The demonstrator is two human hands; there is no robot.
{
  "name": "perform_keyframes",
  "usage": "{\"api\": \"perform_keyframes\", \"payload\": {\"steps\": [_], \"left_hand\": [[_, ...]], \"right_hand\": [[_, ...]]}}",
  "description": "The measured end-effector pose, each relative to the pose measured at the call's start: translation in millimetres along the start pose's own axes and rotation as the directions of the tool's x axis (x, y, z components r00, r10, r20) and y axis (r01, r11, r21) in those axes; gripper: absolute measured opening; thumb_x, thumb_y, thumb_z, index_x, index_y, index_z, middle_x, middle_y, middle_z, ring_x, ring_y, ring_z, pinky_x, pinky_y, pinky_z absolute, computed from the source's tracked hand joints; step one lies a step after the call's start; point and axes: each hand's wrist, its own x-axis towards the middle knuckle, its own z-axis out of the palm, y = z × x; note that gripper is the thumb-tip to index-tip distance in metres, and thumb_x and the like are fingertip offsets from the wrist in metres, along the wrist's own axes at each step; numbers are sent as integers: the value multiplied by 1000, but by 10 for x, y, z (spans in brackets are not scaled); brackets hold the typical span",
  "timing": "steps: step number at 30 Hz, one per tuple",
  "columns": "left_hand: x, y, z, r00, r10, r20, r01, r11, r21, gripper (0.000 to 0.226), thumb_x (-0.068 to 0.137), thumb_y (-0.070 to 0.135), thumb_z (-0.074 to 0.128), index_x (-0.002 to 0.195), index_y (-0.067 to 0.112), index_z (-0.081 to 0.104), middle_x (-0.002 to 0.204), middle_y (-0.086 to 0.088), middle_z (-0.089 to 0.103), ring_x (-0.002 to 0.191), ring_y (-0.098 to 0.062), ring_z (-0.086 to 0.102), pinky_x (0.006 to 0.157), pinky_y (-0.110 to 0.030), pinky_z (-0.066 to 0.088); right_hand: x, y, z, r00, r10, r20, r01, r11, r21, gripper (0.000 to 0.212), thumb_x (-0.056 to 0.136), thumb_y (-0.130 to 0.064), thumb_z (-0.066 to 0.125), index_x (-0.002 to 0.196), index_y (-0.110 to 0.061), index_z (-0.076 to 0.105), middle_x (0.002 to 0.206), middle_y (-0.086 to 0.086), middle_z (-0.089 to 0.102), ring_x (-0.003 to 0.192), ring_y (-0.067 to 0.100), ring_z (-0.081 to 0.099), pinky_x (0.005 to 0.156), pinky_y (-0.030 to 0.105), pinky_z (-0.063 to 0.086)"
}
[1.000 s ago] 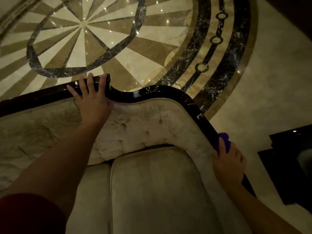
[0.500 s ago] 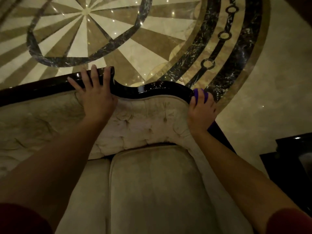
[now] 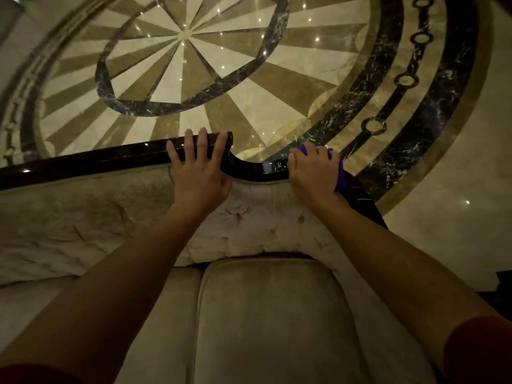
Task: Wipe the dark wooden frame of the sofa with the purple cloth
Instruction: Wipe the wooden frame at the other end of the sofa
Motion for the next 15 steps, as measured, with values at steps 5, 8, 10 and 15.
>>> {"api": "perform_keyframes", "payload": {"steps": [5,8,10,15], "left_hand": [[372,-482,-97,974,205,94,-207,978,14,84,82,60,39,154,18,35,139,-16,56,123,-40,53,105,-54,38],[438,-573,-57,972,219,83,-218,976,-25,83,81,63,41,150,16,39,137,-16,58,123,-40,55,102,-54,41],[407,-504,-16,980,186,66,-184,982,-41,86,80,64,45,151,16,37,138,-17,56,122,-41,56,100,-55,43],[429,-537,28,977,214,17,-213,976,-40,94,80,65,44,158,13,29,139,-23,53,113,-43,61,90,-53,51]], "right_hand": [[138,-240,78,994,-103,30,102,995,12,48,106,-36,29,105,-18,73,117,5,68,110,27,57,106,50,34],[180,-441,164,985,-166,47,165,986,14,49,107,-36,30,99,-17,74,108,5,71,105,27,59,105,49,35],[173,-640,230,978,-207,33,204,976,78,46,107,-33,34,98,-16,75,103,6,72,101,28,62,104,48,37],[170,-1163,315,998,9,-65,31,817,575,45,107,-33,34,102,-16,76,93,3,75,86,26,65,84,40,42]]}}
